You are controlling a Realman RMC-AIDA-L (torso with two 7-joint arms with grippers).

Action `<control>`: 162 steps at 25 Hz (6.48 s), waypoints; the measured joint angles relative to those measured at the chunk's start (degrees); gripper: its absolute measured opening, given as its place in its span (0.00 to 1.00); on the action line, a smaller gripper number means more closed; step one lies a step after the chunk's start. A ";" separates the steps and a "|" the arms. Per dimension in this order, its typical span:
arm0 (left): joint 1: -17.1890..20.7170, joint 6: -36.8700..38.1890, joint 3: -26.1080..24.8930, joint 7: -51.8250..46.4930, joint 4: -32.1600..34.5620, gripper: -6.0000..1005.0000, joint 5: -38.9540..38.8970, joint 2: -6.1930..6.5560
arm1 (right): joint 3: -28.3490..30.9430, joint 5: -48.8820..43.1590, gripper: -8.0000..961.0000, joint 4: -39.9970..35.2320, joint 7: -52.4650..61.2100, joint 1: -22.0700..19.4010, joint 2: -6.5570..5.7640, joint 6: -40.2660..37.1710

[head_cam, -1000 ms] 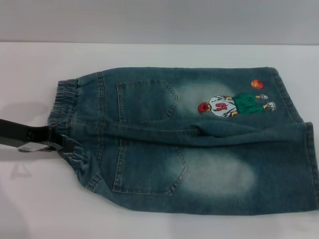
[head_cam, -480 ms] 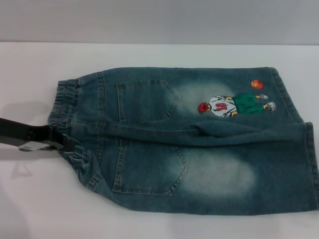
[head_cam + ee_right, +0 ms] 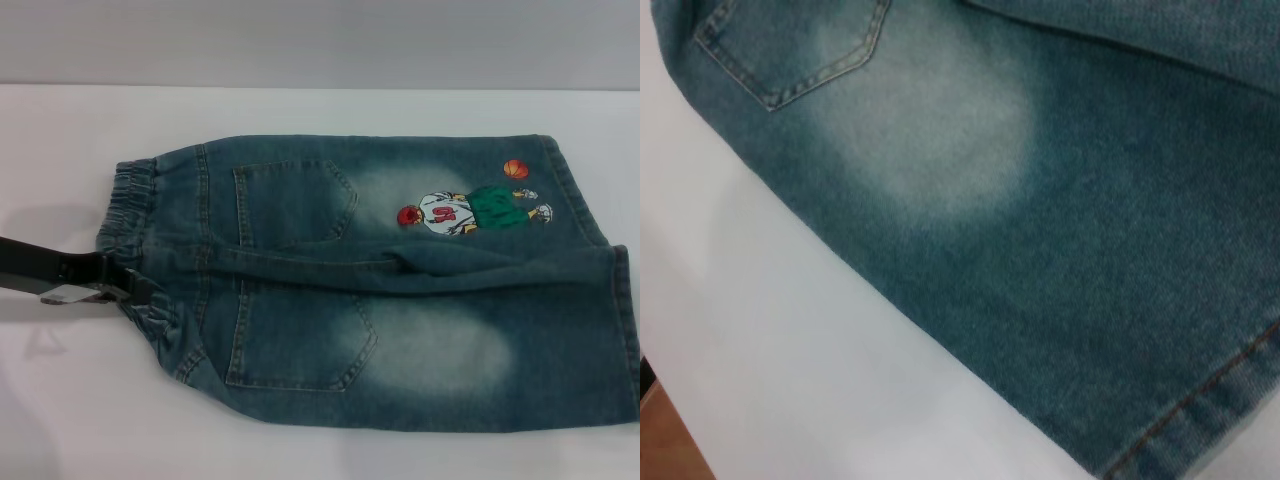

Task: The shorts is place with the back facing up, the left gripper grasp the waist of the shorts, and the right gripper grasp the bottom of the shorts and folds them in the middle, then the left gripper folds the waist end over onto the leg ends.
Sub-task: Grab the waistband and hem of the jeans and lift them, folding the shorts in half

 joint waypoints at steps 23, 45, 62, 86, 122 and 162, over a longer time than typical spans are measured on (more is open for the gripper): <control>0.00 0.00 0.00 0.18 0.00 0.06 0.00 -0.15 | -1.58 -0.14 0.59 -0.14 0.09 1.30 1.46 0.83; -0.28 -0.95 0.00 0.70 -1.50 0.06 0.00 -0.35 | -1.31 0.31 0.59 -4.68 0.06 2.63 2.99 -1.48; -0.65 -0.93 0.01 0.65 -1.49 0.06 0.00 -0.35 | -1.57 -0.82 0.59 -4.73 -0.46 2.75 3.47 -1.08; -0.70 -0.95 0.00 0.70 -1.55 0.06 0.00 -0.34 | -1.46 -1.30 0.59 -5.71 -0.57 3.08 3.99 -0.74; -0.77 -0.99 -0.08 0.61 -1.58 0.06 -0.17 -0.53 | -0.80 -1.22 0.01 -18.66 -5.72 -2.88 9.39 1.47; -3.67 -3.92 -7.80 -1.08 -1.36 0.06 -8.67 0.10 | 18.30 29.41 0.01 -9.24 -26.63 -9.53 7.47 0.18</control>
